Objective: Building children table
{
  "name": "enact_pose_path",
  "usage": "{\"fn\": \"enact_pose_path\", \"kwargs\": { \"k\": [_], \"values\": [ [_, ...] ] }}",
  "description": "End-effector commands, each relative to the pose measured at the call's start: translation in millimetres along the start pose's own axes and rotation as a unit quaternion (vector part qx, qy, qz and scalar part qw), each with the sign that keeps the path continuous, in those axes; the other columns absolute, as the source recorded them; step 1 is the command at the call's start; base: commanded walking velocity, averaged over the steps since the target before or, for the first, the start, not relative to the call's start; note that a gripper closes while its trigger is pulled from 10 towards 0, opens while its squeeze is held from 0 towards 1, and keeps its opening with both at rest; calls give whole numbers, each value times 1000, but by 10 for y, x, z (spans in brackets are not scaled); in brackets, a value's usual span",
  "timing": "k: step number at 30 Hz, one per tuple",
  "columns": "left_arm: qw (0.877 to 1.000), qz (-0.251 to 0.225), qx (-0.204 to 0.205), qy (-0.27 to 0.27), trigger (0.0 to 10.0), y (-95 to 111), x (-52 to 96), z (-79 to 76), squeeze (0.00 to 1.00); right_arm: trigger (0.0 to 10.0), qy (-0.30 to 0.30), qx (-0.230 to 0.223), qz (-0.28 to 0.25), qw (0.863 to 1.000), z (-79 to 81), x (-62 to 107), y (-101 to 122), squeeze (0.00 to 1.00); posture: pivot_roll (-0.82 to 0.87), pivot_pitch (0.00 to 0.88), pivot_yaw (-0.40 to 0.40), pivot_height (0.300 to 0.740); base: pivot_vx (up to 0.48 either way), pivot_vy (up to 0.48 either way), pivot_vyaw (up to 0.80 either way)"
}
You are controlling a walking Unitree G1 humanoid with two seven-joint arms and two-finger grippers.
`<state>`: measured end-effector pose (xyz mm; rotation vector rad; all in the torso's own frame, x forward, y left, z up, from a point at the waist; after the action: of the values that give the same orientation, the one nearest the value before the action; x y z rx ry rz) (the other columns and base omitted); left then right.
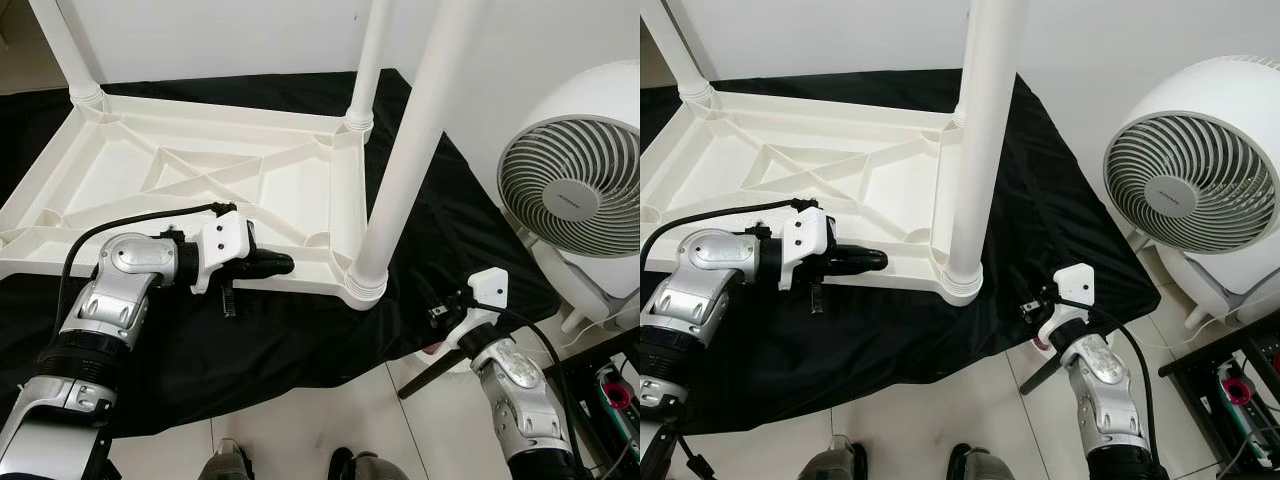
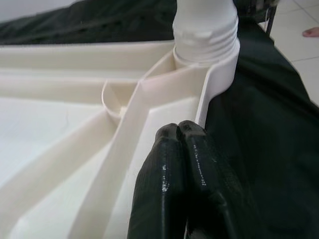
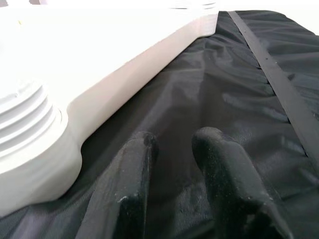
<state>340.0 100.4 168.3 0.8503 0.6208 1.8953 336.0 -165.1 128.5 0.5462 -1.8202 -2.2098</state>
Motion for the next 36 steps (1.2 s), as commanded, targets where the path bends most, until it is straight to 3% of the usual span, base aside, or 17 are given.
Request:
{"fn": "enact_pose_path", "kwargs": {
  "k": [1,2,3,10,11,12,13,14,17,18,19,20,28,30,31,34,36],
  "values": [
    [994,39,18,98,10000,-140,63,163,231,10000,1,-4,9,1000,-3,16,-31,0,124,178,-28,740,0,0,0],
    [994,39,24,100,10000,-136,72,156,231,10000,1,-4,9,1000,-2,15,-24,0,123,178,-28,740,0,0,0],
    [994,37,27,102,10000,-126,82,152,1000,10000,-3,-9,9,1000,-11,19,-19,0,121,179,-30,740,0,0,0],
    [991,4,45,129,10000,-4,107,206,1000,10000,-25,-31,3,999,-69,35,26,0,108,179,-45,740,0,0,0],
    [988,-13,55,146,10000,44,114,251,1000,10000,-26,-30,-1,999,-71,36,52,376,108,179,-45,740,0,0,0],
    [985,-23,63,160,10000,72,122,285,1000,10000,-32,-25,-7,999,-86,38,79,510,104,180,-47,740,0,0,0],
    [983,-30,67,168,10000,88,127,306,1000,10000,-37,-21,-11,999,-97,39,97,510,104,180,-47,740,0,0,0],
    [979,-42,71,189,10000,120,144,365,1000,10000,-39,-25,-16,999,-102,36,118,1000,98,180,-53,740,0,0,0],
    [971,-66,82,216,10000,179,171,448,976,10000,-35,-38,-23,998,-93,26,149,1000,87,183,-57,740,0,0,0],
    [965,-80,93,232,10000,207,199,501,639,10000,-36,-40,-28,998,-96,20,173,1000,84,184,-56,740,0,0,0],
    [960,-90,99,244,10000,224,229,542,373,10000,-35,-43,-32,998,-92,15,191,1000,81,185,-58,740,0,0,0],
    [956,-98,107,255,10000,234,257,568,0,10000,-32,-45,-35,998,-80,9,213,1000,74,187,-57,740,0,0,0],
    [943,-102,144,281,10000,179,279,576,0,10000,-26,-44,-33,998,-43,-10,242,1000,50,188,-50,740,0,0,0],
    [930,-80,175,315,10000,74,220,561,0,10000,-3,-34,-19,999,28,-10,249,1000,52,184,-49,740,0,0,0],
    [922,-67,194,329,10000,27,196,564,0,10000,7,-26,-14,1000,60,-10,262,0,57,182,-50,740,0,0,0],
    [910,-65,224,343,10000,19,178,571,0,10000,25,-21,-13,999,114,-9,305,0,69,174,-52,740,0,0,0],
    [908,-65,226,346,10000,24,182,576,0,10000,28,-20,-12,999,123,-8,311,0,69,174,-52,740,0,0,0]
  ]
}}
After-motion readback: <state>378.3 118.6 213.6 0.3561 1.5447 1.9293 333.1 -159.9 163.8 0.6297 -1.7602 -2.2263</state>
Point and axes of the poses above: a point about 5 cm out from each wrist's last joint towards the gripper, its own x axis pointing back from the gripper into the wrist, its own y axis along the axis of the wrist's last joint, z = x × y, the point moved 6 cm from there along -x, pointing out of the wrist towards the gripper, and after that the axes turned 12 degrees about -x, right-handed, at the moved point
